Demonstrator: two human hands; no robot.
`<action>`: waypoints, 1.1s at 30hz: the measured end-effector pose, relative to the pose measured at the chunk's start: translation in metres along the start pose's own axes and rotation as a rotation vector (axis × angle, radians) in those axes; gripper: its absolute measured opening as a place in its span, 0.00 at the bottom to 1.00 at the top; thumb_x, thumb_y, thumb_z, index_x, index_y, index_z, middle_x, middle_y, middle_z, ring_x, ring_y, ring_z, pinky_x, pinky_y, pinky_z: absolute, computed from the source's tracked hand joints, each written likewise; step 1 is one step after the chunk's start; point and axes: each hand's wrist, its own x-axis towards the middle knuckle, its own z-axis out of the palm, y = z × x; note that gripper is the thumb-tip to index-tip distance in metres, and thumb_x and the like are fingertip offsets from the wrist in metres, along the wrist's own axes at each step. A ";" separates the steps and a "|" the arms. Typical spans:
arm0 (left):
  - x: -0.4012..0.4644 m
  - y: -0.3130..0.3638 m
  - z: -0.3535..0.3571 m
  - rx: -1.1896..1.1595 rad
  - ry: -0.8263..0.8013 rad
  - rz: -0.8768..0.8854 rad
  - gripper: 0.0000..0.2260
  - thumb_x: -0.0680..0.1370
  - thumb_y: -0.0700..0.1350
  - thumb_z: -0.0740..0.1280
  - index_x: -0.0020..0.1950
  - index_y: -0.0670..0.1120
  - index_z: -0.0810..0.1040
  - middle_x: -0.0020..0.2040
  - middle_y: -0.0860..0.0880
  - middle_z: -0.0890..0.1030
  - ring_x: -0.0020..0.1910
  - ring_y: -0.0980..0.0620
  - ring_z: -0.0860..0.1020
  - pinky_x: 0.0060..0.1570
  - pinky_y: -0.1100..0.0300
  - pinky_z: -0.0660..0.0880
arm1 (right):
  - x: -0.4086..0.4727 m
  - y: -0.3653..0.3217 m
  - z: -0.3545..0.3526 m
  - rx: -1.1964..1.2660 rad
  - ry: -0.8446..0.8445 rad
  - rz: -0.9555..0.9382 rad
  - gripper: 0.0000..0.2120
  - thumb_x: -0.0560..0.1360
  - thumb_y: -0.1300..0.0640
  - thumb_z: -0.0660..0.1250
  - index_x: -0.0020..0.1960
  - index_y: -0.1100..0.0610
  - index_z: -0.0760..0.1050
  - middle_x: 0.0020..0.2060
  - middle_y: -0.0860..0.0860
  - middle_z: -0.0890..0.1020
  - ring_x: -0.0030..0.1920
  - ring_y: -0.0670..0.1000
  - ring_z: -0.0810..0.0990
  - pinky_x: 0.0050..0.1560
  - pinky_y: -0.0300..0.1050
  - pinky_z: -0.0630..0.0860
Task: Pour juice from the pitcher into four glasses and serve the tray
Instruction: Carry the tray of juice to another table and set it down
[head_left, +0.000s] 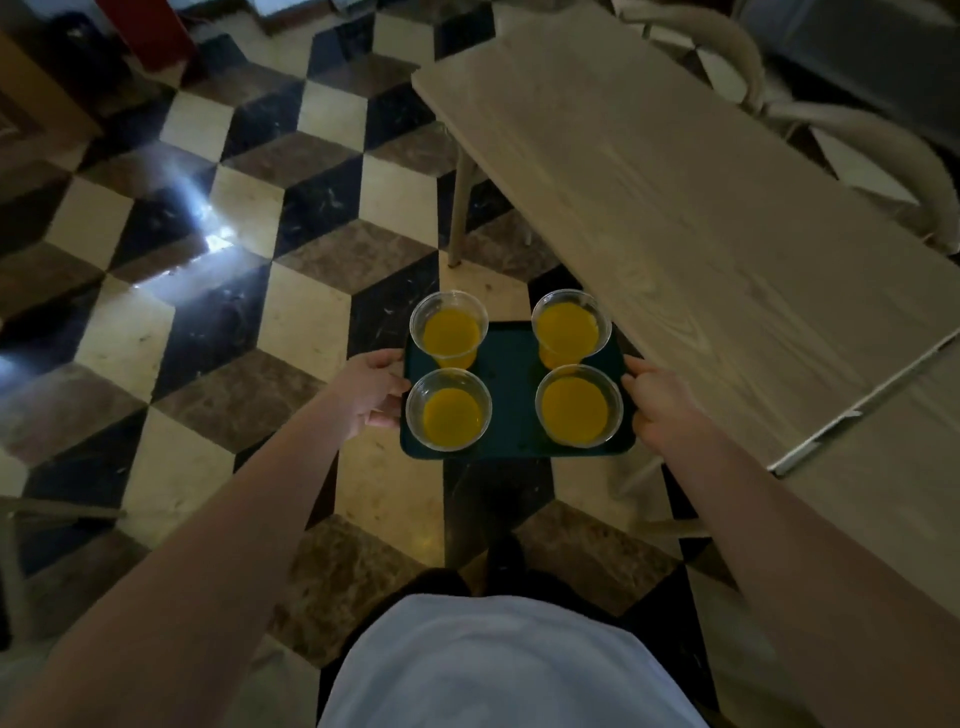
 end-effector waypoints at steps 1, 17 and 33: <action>0.009 0.011 -0.002 0.003 -0.005 0.003 0.28 0.79 0.31 0.64 0.76 0.51 0.68 0.58 0.41 0.82 0.52 0.40 0.83 0.47 0.43 0.82 | 0.009 -0.008 0.004 -0.001 0.006 0.007 0.21 0.83 0.68 0.57 0.71 0.54 0.77 0.56 0.54 0.83 0.55 0.54 0.84 0.53 0.53 0.81; 0.188 0.186 -0.039 0.119 -0.220 0.007 0.27 0.79 0.33 0.65 0.76 0.51 0.68 0.55 0.41 0.84 0.53 0.35 0.83 0.45 0.40 0.83 | 0.106 -0.115 0.090 0.129 0.196 0.022 0.21 0.81 0.66 0.59 0.66 0.51 0.82 0.55 0.55 0.87 0.54 0.57 0.87 0.59 0.60 0.82; 0.323 0.343 -0.064 0.322 -0.295 0.105 0.28 0.78 0.36 0.67 0.76 0.53 0.68 0.53 0.50 0.78 0.54 0.41 0.81 0.46 0.44 0.83 | 0.174 -0.223 0.173 0.375 0.338 0.068 0.20 0.82 0.68 0.60 0.69 0.54 0.79 0.56 0.55 0.85 0.52 0.55 0.86 0.47 0.52 0.82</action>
